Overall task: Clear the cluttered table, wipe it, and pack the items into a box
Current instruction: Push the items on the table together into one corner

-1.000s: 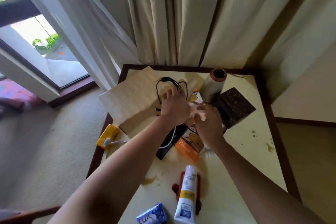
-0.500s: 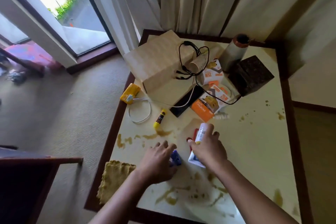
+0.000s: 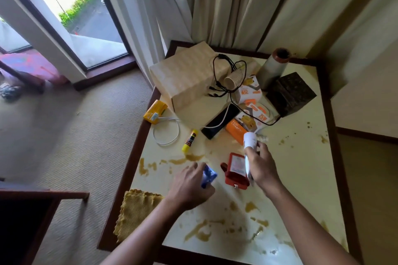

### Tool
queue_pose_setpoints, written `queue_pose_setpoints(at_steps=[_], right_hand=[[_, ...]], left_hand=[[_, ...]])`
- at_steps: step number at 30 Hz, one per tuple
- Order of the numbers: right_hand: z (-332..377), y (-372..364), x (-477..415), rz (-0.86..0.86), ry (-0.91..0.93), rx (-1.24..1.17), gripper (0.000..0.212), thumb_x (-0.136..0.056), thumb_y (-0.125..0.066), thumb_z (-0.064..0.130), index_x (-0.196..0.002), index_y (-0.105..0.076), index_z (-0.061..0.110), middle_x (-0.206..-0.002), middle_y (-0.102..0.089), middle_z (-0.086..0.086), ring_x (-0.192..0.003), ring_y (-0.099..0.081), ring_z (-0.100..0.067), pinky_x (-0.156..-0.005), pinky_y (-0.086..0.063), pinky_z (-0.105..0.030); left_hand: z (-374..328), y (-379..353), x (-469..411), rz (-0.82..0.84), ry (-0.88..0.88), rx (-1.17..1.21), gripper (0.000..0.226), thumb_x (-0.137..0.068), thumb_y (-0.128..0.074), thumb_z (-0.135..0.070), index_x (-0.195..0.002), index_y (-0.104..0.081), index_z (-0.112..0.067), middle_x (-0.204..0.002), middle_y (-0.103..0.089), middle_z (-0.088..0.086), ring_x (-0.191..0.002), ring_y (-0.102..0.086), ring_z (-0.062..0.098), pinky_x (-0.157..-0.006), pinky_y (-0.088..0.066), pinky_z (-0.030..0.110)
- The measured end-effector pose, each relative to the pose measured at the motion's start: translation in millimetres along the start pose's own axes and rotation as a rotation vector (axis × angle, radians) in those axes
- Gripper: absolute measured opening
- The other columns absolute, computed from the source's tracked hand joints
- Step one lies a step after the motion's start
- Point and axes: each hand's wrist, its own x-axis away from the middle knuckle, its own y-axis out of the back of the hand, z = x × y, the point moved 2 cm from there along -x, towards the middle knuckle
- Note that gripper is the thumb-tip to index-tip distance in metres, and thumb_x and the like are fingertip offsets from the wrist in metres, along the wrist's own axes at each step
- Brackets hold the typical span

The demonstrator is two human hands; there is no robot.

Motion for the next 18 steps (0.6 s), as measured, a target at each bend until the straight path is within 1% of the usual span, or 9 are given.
queue_pose_setpoints(at_steps=[3, 5, 7, 10, 11, 13, 15, 17, 18], right_hand=[[16.6, 12.1, -25.3, -0.052, 0.030, -0.074, 0.043, -0.097, -0.057, 0.034, -0.138, -0.053, 0.020, -0.125, -0.064, -0.007, -0.112, -0.061, -0.029, -0.084, -0.046, -0.037], [30.9, 16.4, -48.3, -0.105, 0.069, -0.024, 0.044, -0.097, -0.060, 0.033, -0.139, -0.055, 0.018, -0.124, -0.065, -0.008, -0.109, -0.063, -0.027, -0.081, -0.046, -0.034], [48.2, 17.5, -76.2, -0.175, 0.133, 0.076, 0.042, -0.097, -0.061, 0.032, -0.135, -0.058, 0.015, -0.122, -0.067, -0.010, -0.108, -0.063, -0.029, -0.078, -0.043, -0.032], [69.0, 13.8, -116.4, -0.254, 0.193, 0.192, 0.046, -0.095, -0.062, 0.036, -0.135, -0.057, 0.014, -0.127, -0.065, -0.010, -0.118, -0.061, -0.032, -0.085, -0.050, -0.037], [73.8, 12.3, -127.7, -0.269, 0.204, 0.236, 0.048, -0.095, -0.061, 0.037, -0.136, -0.056, 0.014, -0.130, -0.063, -0.011, -0.121, -0.060, -0.034, -0.088, -0.050, -0.037], [80.4, 10.6, -146.5, -0.281, 0.214, 0.302, 0.050, -0.096, -0.061, 0.034, -0.142, -0.052, 0.014, -0.136, -0.058, -0.014, -0.125, -0.056, -0.035, -0.085, -0.042, -0.034], [82.3, 9.4, -159.6, -0.264, 0.236, 0.301, 0.052, -0.097, -0.061, 0.032, -0.145, -0.049, 0.015, -0.140, -0.052, -0.018, -0.129, -0.051, -0.038, -0.084, -0.036, -0.035], [81.3, 11.5, -161.6, -0.289, 0.264, 0.285, 0.047, -0.098, -0.059, 0.030, -0.142, -0.052, 0.015, -0.140, -0.050, -0.018, -0.129, -0.048, -0.038, -0.084, -0.035, -0.037], [79.4, 14.0, -157.5, -0.324, 0.285, 0.265, 0.042, -0.098, -0.058, 0.027, -0.137, -0.055, 0.015, -0.138, -0.050, -0.018, -0.127, -0.048, -0.037, -0.084, -0.036, -0.037]], left_hand=[[-10.2, 23.9, -25.9, -0.116, 0.117, 0.305, 0.051, -0.088, -0.055, -0.051, -0.134, -0.053, -0.030, -0.121, -0.056, -0.006, -0.103, -0.058, 0.018, -0.083, -0.047, 0.034], [-20.5, 45.0, -54.2, -0.179, 0.145, 0.390, 0.044, -0.093, -0.054, -0.047, -0.131, -0.055, -0.025, -0.118, -0.055, -0.002, -0.104, -0.057, 0.021, -0.084, -0.047, 0.036], [-32.5, 67.2, -90.1, -0.219, 0.135, 0.382, 0.039, -0.097, -0.052, -0.044, -0.129, -0.053, -0.022, -0.113, -0.052, 0.002, -0.099, -0.057, 0.025, -0.083, -0.049, 0.039], [-41.0, 88.3, -143.3, -0.228, 0.123, 0.326, 0.039, -0.100, -0.049, -0.041, -0.132, -0.050, -0.019, -0.118, -0.052, 0.008, -0.097, -0.059, 0.031, -0.080, -0.051, 0.042], [-41.2, 91.1, -159.5, -0.228, 0.115, 0.282, 0.042, -0.100, -0.049, -0.040, -0.135, -0.048, -0.017, -0.123, -0.053, 0.011, -0.100, -0.061, 0.033, -0.082, -0.054, 0.044], [-40.8, 92.4, -188.5, -0.230, 0.085, 0.194, 0.047, -0.101, -0.051, -0.037, -0.143, -0.045, -0.015, -0.134, -0.052, 0.014, -0.109, -0.062, 0.036, -0.086, -0.057, 0.049], [-41.5, 91.1, -206.5, -0.225, 0.056, 0.159, 0.054, -0.103, -0.053, -0.032, -0.152, -0.037, -0.016, -0.145, -0.047, 0.016, -0.117, -0.061, 0.038, -0.089, -0.058, 0.050], [-42.5, 88.4, -214.9, -0.210, 0.032, 0.160, 0.061, -0.104, -0.052, -0.028, -0.159, -0.028, -0.017, -0.154, -0.041, 0.017, -0.128, -0.056, 0.038, -0.094, -0.056, 0.048], [-42.7, 87.7, -214.2, -0.218, 0.020, 0.154, 0.062, -0.104, -0.052, -0.025, -0.161, -0.027, -0.018, -0.156, -0.038, 0.017, -0.131, -0.053, 0.038, -0.096, -0.056, 0.048]])
